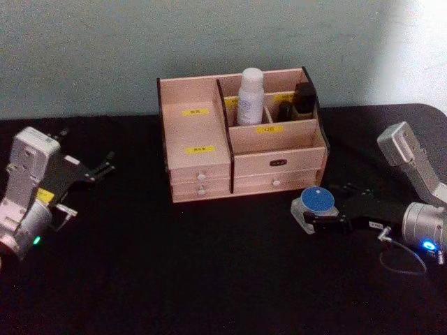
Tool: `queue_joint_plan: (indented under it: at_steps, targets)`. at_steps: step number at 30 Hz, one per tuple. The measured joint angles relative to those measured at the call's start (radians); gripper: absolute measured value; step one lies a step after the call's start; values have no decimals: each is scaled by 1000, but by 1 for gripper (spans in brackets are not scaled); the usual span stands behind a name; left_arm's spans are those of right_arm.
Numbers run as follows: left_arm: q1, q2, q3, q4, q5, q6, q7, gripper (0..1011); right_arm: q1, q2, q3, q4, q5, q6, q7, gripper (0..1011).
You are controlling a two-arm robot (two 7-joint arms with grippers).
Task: Pick up the facial cleanser and watermelon frost from the table and place them into the tiered storage box.
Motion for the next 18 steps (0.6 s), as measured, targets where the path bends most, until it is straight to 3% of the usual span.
queue_joint_plan:
  at_steps: [18]
  targets:
    - [0, 0, 0, 0, 0, 0, 0, 1001, 20, -18, -8, 31, -14, 0, 5, 1000]
